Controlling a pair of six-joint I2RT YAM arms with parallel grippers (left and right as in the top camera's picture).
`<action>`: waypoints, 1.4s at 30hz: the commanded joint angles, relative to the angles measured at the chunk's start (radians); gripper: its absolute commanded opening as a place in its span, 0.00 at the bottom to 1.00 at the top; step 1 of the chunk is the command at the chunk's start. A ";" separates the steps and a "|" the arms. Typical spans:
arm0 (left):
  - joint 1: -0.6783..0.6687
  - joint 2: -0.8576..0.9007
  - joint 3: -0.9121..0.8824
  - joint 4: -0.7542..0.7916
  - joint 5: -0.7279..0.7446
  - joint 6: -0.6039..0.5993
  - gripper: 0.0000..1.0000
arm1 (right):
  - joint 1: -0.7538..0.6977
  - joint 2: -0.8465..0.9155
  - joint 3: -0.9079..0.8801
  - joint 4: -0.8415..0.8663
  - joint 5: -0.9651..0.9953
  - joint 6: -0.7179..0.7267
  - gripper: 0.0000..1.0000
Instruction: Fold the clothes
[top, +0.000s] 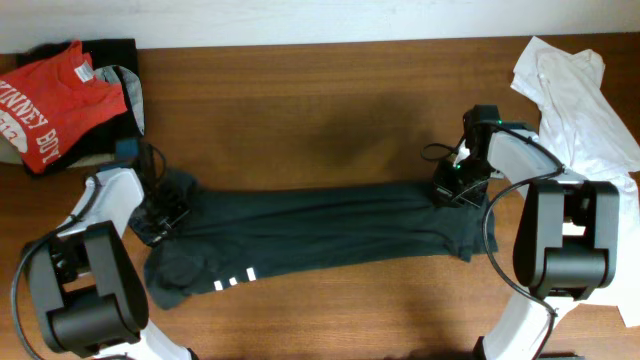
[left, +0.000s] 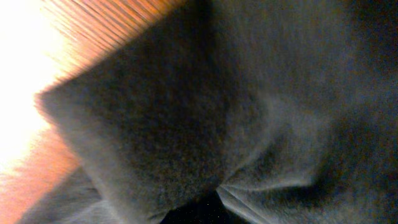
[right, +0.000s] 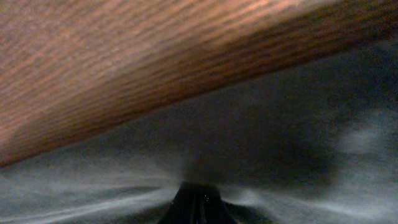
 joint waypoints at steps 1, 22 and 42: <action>0.067 0.024 0.135 -0.093 -0.279 -0.023 0.01 | -0.021 0.035 0.120 -0.069 0.127 0.001 0.04; 0.071 -0.049 0.344 -0.278 0.012 -0.026 0.81 | -0.244 0.039 -0.120 -0.089 -0.269 -0.447 0.48; 0.070 -0.031 0.327 -0.295 0.013 -0.026 0.81 | 0.364 -0.224 -0.001 -0.089 0.101 0.056 0.05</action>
